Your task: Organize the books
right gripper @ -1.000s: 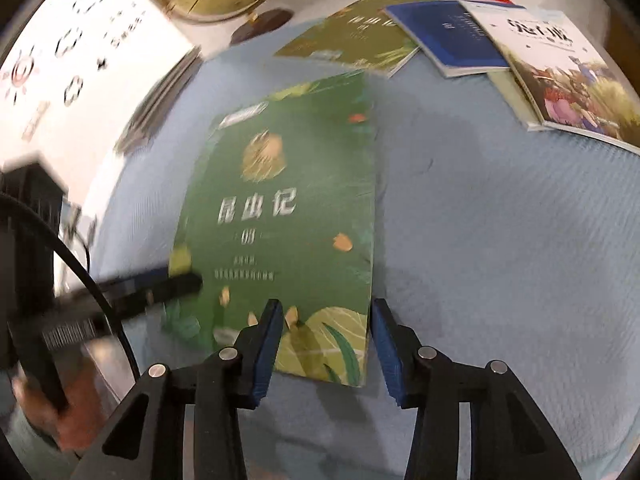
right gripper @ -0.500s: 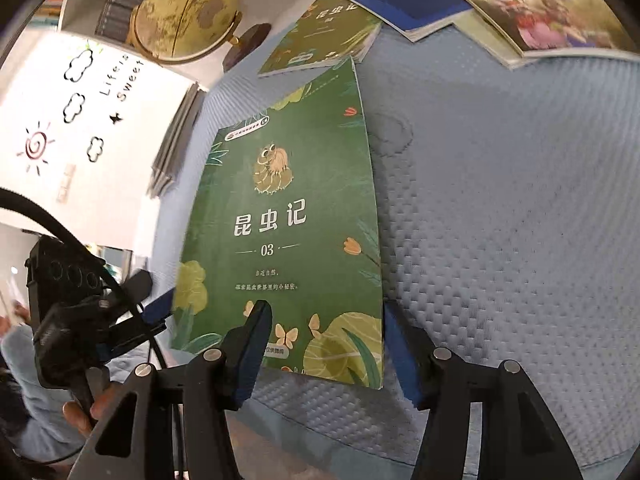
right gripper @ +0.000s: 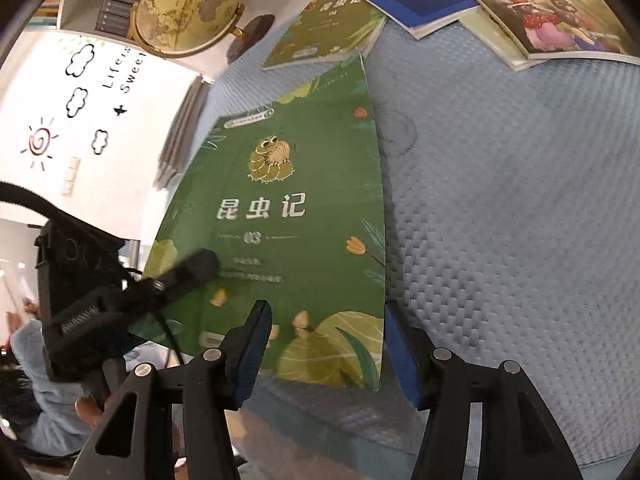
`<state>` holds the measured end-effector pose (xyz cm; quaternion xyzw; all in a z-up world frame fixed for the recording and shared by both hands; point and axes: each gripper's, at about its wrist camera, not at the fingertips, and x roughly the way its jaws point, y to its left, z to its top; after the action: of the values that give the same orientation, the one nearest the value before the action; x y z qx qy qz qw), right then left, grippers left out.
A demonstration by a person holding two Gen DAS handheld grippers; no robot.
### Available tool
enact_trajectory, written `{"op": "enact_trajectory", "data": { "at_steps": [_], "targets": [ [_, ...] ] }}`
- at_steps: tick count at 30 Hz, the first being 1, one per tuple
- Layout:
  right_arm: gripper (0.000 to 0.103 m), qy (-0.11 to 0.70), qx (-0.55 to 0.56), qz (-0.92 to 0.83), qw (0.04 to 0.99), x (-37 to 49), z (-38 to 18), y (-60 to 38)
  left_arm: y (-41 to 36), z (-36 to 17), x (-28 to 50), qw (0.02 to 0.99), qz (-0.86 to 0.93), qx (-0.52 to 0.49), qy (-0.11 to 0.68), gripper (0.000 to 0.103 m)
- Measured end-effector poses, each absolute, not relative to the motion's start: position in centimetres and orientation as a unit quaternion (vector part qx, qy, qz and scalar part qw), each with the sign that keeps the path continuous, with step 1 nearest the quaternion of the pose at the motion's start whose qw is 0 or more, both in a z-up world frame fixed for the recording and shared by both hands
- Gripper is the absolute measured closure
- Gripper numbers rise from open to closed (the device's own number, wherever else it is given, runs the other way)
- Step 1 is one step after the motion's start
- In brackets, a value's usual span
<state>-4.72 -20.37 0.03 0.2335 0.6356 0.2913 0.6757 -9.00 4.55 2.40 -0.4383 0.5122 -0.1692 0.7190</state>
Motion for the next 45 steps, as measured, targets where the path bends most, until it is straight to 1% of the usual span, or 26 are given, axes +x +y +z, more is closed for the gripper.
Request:
{"op": "enact_trajectory", "data": {
  "at_steps": [1,2,6,9,11,12,13,15,18,22,23,26,33,35,37,39,41,45],
  "targets": [
    [0.043,0.635,0.254,0.295,0.667,-4.6,0.0,-20.9,4.8,2.6,-8.9,0.712,-0.177,-0.456,0.504,0.093],
    [0.042,0.635,0.282,0.298,0.655,-4.3,-0.3,-21.7,4.9,2.7,-8.8,0.707,-0.18,-0.466,0.501,0.093],
    [0.042,0.636,0.372,0.311,0.601,-3.0,-2.5,-22.5,5.6,1.7,-8.5,0.67,-0.193,-0.524,0.489,0.092],
    [0.042,0.634,0.444,0.328,0.541,-2.4,-4.6,-21.4,6.6,0.0,-9.1,0.626,-0.197,-0.586,0.475,0.092],
    [0.053,0.626,0.458,0.331,0.537,-2.3,-4.8,-20.4,7.2,-0.9,-9.4,0.609,-0.185,-0.608,0.475,0.093],
    [0.067,0.626,0.456,0.33,0.54,-2.4,-4.7,-20.2,7.3,-1.0,-9.6,0.612,-0.176,-0.603,0.481,0.093],
    [0.073,0.628,0.442,0.324,0.553,-2.4,-4.3,-19.8,7.4,-1.0,-9.6,0.622,-0.161,-0.588,0.491,0.094],
    [0.079,0.629,0.398,0.319,0.586,-2.6,-3.2,-19.2,7.6,-0.7,-9.7,0.642,-0.141,-0.551,0.515,0.094],
    [0.08,0.625,0.313,0.305,0.647,-2.8,-0.8,-17.8,6.7,0.3,-9.3,0.676,-0.115,-0.479,0.548,0.091],
    [0.08,0.602,0.174,0.292,0.722,-4.0,2.6,-14.8,5.4,2.4,-8.7,0.726,-0.103,-0.388,0.558,0.091],
    [0.08,0.595,0.147,0.291,0.734,-4.4,3.3,-14.0,4.9,3.5,-8.6,0.744,-0.104,-0.35,0.559,0.091],
    [0.08,0.575,0.095,0.292,0.759,-5.7,5.2,-12.4,4.9,5.4,-7.9,0.769,-0.117,-0.302,0.551,0.091],
    [0.08,0.545,0.062,0.288,0.785,-6.6,8.4,-9.1,8.4,7.9,-6.6,0.79,-0.141,-0.277,0.529,0.091],
    [0.08,0.529,0.043,0.288,0.797,-6.4,10.0,-7.6,10.6,8.8,-5.7,0.788,-0.149,-0.304,0.514,0.092],
    [0.076,0.517,0.054,0.302,0.799,-5.3,11.6,-5.9,13.3,9.8,-5.1,0.797,-0.149,-0.329,0.484,0.092],
    [0.075,0.506,0.066,0.318,0.799,-4.0,12.9,-4.0,15.5,11.0,-4.2,0.808,-0.144,-0.339,0.46,0.092],
    [0.075,0.486,0.053,0.33,0.807,-2.5,14.0,-1.0,18.4,12.2,-3.3,0.822,-0.134,-0.342,0.434,0.092],
    [0.075,0.467,0.025,0.349,0.812,0.6,14.7,5.1,24.2,12.2,-2.0,0.826,-0.107,-0.379,0.404,0.092]
  ]
}}
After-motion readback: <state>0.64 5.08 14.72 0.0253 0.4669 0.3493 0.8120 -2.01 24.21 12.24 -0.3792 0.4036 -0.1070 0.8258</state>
